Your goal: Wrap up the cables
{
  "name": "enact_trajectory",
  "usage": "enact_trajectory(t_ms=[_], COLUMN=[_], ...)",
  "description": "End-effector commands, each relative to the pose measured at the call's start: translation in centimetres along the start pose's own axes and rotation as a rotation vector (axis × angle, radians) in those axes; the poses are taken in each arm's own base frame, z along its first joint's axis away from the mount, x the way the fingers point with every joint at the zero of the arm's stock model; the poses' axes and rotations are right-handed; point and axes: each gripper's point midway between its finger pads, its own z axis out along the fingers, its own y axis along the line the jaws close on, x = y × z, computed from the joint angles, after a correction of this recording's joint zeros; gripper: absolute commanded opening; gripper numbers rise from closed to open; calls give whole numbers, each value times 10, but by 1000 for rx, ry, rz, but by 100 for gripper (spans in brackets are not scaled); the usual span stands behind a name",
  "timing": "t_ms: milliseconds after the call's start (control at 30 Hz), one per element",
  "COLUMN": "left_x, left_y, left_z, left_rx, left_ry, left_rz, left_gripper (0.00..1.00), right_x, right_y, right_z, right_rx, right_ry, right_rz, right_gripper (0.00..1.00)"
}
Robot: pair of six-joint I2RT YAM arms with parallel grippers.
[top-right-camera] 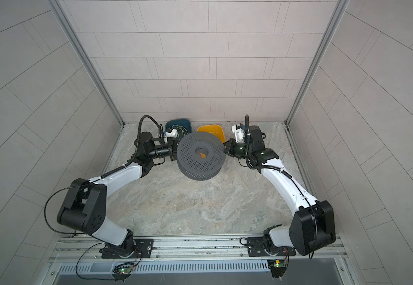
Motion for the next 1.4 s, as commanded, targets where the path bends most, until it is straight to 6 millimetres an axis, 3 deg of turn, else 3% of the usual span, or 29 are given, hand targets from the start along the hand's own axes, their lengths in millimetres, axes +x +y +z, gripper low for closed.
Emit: enact_trajectory(t_ms=[0,167,500,1000,1367], left_x=[0,-8,-22,-33,-31], left_y=[-40,-25,-35,-31,-20], left_z=[-7,-12,-17,-23,-25], left_rx=[76,-3,7,0,-46], left_ry=[-33,-102,-205,-290,-306], left_rz=[118,92,33,-14,-21], left_gripper=[0,0,0,0,0], right_x=[-10,-11,4,36,58], right_y=[21,19,15,36,65], right_z=[-17,-32,-32,-17,-7], right_rx=[-77,-116,-125,-137,-111], right_ry=[-92,-204,-196,-129,-109], right_rz=[40,108,148,98,-48], right_gripper=[0,0,0,0,0])
